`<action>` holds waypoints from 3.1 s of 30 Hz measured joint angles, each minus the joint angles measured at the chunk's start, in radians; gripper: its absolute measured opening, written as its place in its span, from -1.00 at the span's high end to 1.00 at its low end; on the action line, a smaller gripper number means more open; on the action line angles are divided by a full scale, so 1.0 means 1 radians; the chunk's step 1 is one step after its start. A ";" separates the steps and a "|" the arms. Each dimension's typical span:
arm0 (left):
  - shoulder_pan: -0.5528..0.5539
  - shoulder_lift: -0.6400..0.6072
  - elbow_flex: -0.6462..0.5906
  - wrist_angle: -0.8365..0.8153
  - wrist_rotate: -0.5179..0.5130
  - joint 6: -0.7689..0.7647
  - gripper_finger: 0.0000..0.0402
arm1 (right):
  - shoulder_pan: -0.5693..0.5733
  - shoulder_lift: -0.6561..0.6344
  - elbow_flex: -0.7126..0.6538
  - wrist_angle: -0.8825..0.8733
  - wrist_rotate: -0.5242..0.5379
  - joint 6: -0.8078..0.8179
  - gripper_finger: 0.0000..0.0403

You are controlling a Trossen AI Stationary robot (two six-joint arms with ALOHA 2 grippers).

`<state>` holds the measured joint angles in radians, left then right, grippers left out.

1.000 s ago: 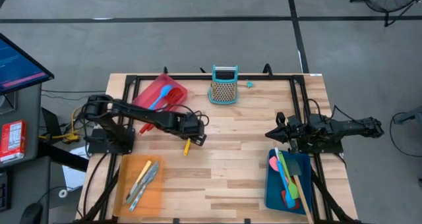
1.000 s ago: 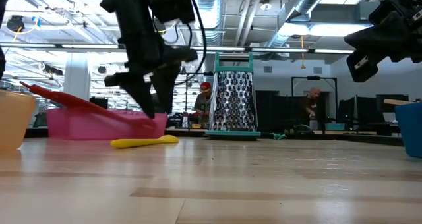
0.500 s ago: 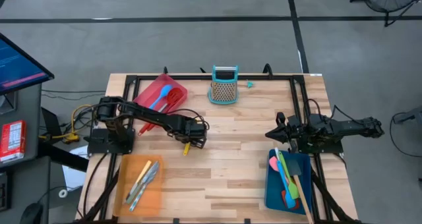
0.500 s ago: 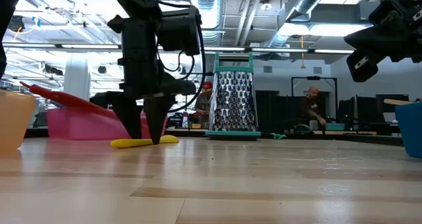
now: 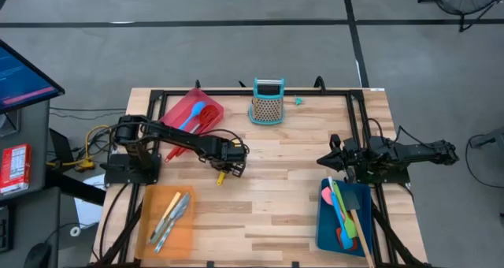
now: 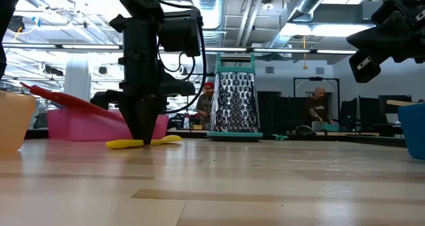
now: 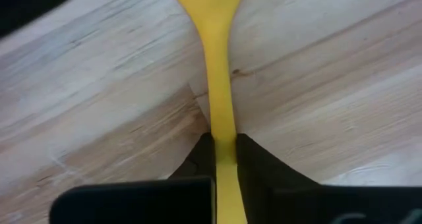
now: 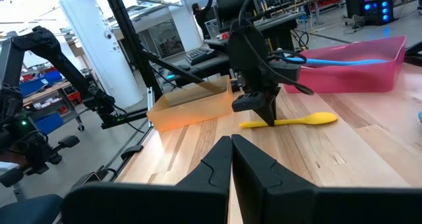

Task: Pick & Place Kitchen Items
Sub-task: Put the yellow serving spoon into the red bin

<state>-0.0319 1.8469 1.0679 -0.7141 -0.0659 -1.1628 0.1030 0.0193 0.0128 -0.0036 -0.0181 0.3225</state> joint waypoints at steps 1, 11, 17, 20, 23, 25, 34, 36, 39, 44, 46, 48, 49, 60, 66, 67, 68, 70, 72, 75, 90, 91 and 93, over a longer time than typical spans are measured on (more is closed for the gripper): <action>0.000 0.000 0.000 0.001 0.002 0.000 0.95 | 0.000 0.000 0.000 0.000 0.000 0.000 0.95; 0.003 -0.092 -0.009 0.017 0.010 -0.011 0.95 | 0.000 0.000 0.000 0.000 0.000 0.000 0.95; 0.005 -0.235 -0.008 0.042 -0.044 -0.031 0.95 | 0.000 0.000 0.000 0.000 0.000 0.000 0.95; 0.003 -0.323 -0.007 0.077 -0.051 -0.031 0.95 | 0.000 0.000 0.000 0.000 0.000 0.000 0.95; -0.008 -0.425 -0.007 0.134 -0.059 -0.025 0.95 | 0.000 0.000 0.000 0.000 0.000 0.000 0.95; -0.019 -0.501 -0.006 0.189 -0.061 -0.022 0.94 | 0.000 0.000 0.000 0.000 0.000 0.000 0.95; -0.090 -0.781 -0.004 0.520 -0.065 0.123 0.94 | 0.000 0.000 0.000 0.001 0.000 0.000 0.95; -0.104 -0.822 -0.004 0.607 -0.058 0.153 0.94 | 0.000 0.000 0.000 0.001 0.000 0.000 0.95; -0.129 -0.869 -0.003 0.709 -0.058 0.171 0.94 | 0.000 0.000 0.000 0.001 0.000 0.000 0.95; -0.166 -0.919 -0.003 0.827 -0.045 0.216 0.94 | 0.000 0.000 0.000 0.002 0.000 0.000 0.95; -0.174 -0.931 -0.003 0.875 -0.008 0.241 0.94 | 0.000 0.000 0.000 0.002 0.000 0.000 0.95; -0.176 -0.939 -0.003 0.930 0.025 0.258 0.94 | 0.000 0.000 0.000 0.002 0.000 0.000 0.95; -0.176 -0.944 -0.003 0.940 0.043 0.263 0.94 | 0.000 0.000 0.000 0.002 0.000 0.000 0.95; -0.177 -0.959 -0.003 1.053 0.082 0.269 0.94 | 0.000 0.000 0.000 0.002 0.000 0.000 0.95; -0.177 -0.949 -0.003 1.129 -0.087 0.409 0.94 | 0.000 0.000 0.000 0.003 0.000 0.000 0.95; -0.177 -0.945 -0.003 1.142 -0.137 0.454 0.94 | 0.000 0.000 0.000 0.002 0.000 0.000 0.95; -0.176 -0.942 -0.003 1.144 -0.187 0.496 0.94 | 0.000 0.000 0.000 0.002 0.000 0.000 0.95; -0.175 -0.940 -0.003 1.141 -0.277 0.590 0.94 | 0.000 0.000 0.000 0.002 0.000 0.000 0.95; -0.166 -0.940 -0.003 1.142 -0.356 0.709 0.94 | 0.000 0.000 0.000 0.002 0.000 0.000 0.95; -0.153 -0.941 -0.003 1.143 -0.453 0.907 0.94 | 0.000 0.000 0.000 0.003 0.000 0.000 0.95; -0.064 -0.824 -0.003 1.141 -0.832 1.989 0.94 | 0.000 0.000 0.000 0.003 0.000 0.000 0.95; -0.059 -0.812 -0.003 1.142 -0.820 2.063 0.94 | 0.000 0.000 0.000 0.003 0.000 0.000 0.95; -0.050 -0.792 -0.003 1.140 -0.796 2.206 0.94 | 0.000 0.000 0.000 0.003 0.000 0.000 0.95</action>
<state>-0.0815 1.0548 1.0645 0.4255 -0.8623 1.0432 0.1028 0.0196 0.0128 -0.0010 -0.0181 0.3225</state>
